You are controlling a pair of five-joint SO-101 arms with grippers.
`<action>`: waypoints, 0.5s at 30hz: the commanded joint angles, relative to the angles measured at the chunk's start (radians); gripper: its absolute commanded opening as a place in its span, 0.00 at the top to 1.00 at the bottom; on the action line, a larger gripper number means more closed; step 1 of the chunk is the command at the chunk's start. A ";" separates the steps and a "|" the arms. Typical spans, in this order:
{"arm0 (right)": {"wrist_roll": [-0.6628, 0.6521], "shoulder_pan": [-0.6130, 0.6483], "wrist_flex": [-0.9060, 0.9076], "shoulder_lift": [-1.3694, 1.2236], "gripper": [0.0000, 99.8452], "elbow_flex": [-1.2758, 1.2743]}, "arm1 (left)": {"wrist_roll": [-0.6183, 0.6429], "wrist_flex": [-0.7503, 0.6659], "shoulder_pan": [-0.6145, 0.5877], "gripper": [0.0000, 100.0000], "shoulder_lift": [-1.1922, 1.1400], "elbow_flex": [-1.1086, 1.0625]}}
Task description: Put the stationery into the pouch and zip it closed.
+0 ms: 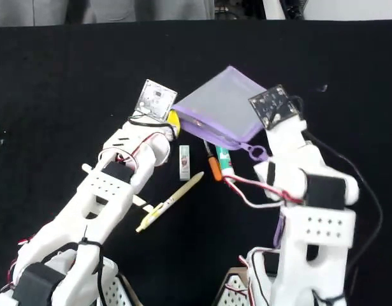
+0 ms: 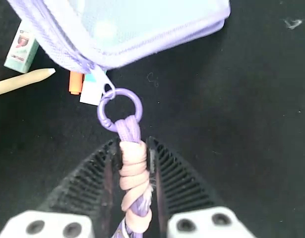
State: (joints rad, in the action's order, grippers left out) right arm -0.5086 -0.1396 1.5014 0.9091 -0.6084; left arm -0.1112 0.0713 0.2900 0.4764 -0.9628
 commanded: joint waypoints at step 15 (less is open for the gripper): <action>-0.038 -0.020 0.017 0.084 0.99 0.019 | 0.028 -0.127 0.091 0.86 0.026 -0.054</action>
State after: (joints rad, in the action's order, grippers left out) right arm -0.5378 -0.1427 1.5228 0.9628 -0.6084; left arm -0.1204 -0.0238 0.3698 0.4764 -1.0257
